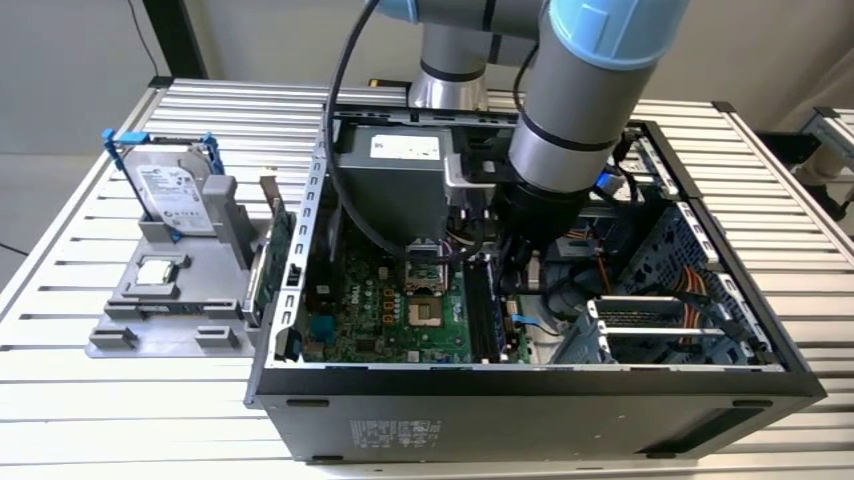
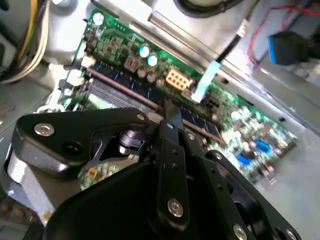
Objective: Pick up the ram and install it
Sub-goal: 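Press down the ram until it locks into place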
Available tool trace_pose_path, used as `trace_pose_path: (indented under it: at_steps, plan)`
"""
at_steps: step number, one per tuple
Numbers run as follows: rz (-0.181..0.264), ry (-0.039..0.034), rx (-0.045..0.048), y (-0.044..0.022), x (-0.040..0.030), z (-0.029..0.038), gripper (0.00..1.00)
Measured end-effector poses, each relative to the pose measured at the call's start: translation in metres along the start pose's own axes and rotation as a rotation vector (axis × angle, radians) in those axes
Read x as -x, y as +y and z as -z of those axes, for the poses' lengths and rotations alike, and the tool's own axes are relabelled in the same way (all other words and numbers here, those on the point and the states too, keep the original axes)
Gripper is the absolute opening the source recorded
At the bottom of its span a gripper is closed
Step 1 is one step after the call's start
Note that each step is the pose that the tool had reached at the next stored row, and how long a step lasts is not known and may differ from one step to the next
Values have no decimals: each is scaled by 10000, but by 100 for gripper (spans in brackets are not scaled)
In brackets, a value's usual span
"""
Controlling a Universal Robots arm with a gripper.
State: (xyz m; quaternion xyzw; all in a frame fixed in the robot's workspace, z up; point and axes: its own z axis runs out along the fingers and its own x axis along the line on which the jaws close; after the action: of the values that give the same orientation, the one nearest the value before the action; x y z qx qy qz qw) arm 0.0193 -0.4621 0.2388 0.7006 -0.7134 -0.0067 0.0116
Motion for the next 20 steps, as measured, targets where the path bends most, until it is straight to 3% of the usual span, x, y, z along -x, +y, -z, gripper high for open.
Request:
trace_pose_path:
  at_steps: [14, 16, 20]
  plan:
    - [0, 4, 18, 16, -5, 620, 0]
    - [0, 4, 17, 18, -6, 675, 0]
    - [1, 1, 16, 17, -5, 677, 0]
